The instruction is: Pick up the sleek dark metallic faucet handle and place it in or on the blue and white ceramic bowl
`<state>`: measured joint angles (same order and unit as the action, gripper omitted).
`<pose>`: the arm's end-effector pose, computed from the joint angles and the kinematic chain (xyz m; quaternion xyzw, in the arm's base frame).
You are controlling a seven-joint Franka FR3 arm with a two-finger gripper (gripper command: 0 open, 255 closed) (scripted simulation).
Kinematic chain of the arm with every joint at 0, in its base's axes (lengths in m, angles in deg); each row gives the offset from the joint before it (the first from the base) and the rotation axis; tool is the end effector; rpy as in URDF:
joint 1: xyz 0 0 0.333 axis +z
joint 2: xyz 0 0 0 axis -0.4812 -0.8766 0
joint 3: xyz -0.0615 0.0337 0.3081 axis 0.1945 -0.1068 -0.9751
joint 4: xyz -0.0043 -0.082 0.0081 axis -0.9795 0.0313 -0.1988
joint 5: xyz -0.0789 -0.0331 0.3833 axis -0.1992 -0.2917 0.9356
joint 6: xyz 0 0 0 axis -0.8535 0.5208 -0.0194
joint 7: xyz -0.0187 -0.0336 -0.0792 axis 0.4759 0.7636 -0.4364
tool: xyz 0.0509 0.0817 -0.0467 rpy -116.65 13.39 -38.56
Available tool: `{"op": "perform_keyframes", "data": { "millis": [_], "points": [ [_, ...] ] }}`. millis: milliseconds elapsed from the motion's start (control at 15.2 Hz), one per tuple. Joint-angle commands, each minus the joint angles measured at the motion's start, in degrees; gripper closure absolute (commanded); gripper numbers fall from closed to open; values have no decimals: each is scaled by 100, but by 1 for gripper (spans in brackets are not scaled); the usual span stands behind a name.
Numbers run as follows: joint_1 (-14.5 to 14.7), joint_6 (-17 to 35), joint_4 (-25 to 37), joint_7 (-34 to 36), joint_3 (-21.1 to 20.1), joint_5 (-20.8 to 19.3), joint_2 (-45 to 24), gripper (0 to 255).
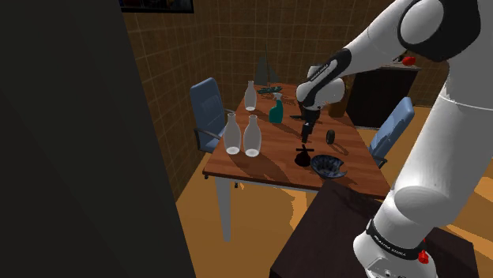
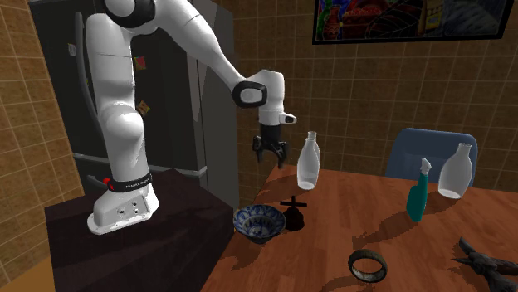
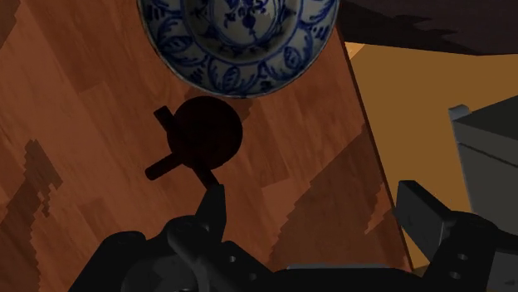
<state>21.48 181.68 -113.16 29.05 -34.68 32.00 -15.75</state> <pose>0.4016 -0.2951 0.3024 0.9976 0.0689 -0.0087 0.0021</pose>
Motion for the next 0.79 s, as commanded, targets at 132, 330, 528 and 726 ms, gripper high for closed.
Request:
{"op": "perform_keyframes", "data": {
  "millis": [132, 330, 528, 726],
  "points": [
    [-277, 321, 568, -781, -56, 840, -1020, 0],
    [-625, 458, 1050, -1266, -247, 1370, -1727, 0],
    [-1005, 528, 1595, -1638, -471, 1775, -2401, 0],
    [-1310, 546, 2077, -1859, -647, 2012, -2926, 0]
  ]
}}
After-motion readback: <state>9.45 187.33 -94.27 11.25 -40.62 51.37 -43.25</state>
